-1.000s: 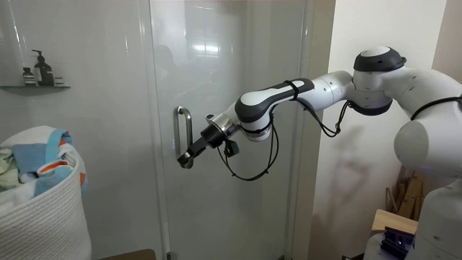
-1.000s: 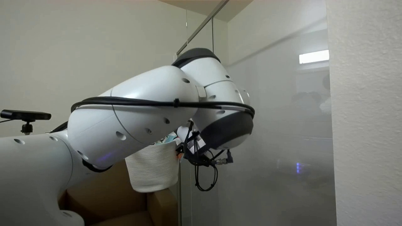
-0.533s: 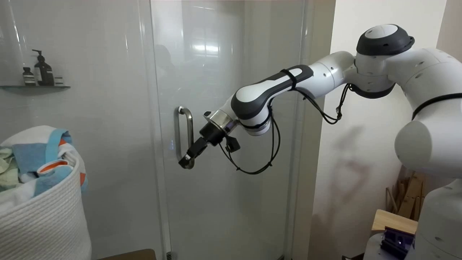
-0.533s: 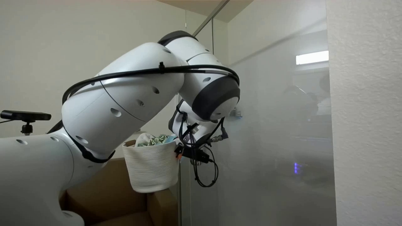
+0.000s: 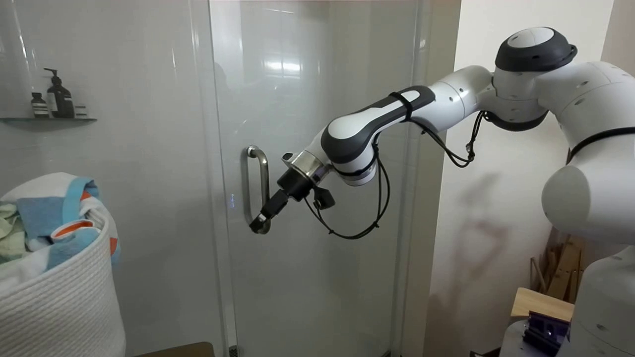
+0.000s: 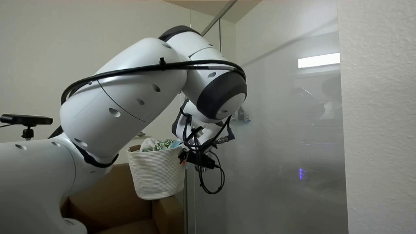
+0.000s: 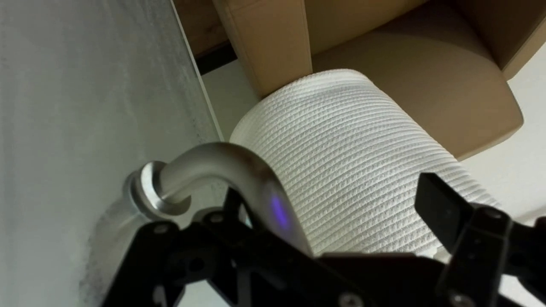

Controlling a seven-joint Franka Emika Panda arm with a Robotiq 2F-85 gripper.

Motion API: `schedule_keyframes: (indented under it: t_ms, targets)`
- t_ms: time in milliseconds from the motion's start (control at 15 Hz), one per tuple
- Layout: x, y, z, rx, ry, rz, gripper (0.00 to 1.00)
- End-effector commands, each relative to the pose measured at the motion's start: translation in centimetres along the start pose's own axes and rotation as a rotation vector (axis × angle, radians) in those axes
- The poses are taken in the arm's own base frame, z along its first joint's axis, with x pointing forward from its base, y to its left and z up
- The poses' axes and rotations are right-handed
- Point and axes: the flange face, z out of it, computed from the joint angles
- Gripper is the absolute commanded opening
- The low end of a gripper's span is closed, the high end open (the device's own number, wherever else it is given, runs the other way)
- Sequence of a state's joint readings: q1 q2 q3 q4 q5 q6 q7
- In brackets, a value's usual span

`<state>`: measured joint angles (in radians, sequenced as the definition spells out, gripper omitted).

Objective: Open the door

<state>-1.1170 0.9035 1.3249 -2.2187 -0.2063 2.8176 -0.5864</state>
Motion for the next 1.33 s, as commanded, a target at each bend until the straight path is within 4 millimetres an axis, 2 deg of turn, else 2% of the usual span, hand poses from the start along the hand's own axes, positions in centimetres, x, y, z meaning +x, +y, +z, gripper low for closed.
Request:
schedule_keyframes:
  t_ms: [0, 267, 867, 1067, 1200, 1267]
  targets:
    - [-1.9, -4.1, 1.7, 0.083, -0.105, 0.071, 1.00]
    - [-3.2, -5.8, 1.3, 0.101, -0.110, 0.052, 1.00]
    - [-7.3, -9.4, -1.5, 0.128, -0.140, 0.034, 1.00]
    - [-7.9, -10.3, -2.2, 0.132, -0.148, 0.031, 1.00]
    - [-7.4, -10.0, -2.8, 0.125, -0.157, 0.029, 1.00]
    - [-7.4, -7.0, -3.4, 0.080, -0.048, -0.058, 1.00]
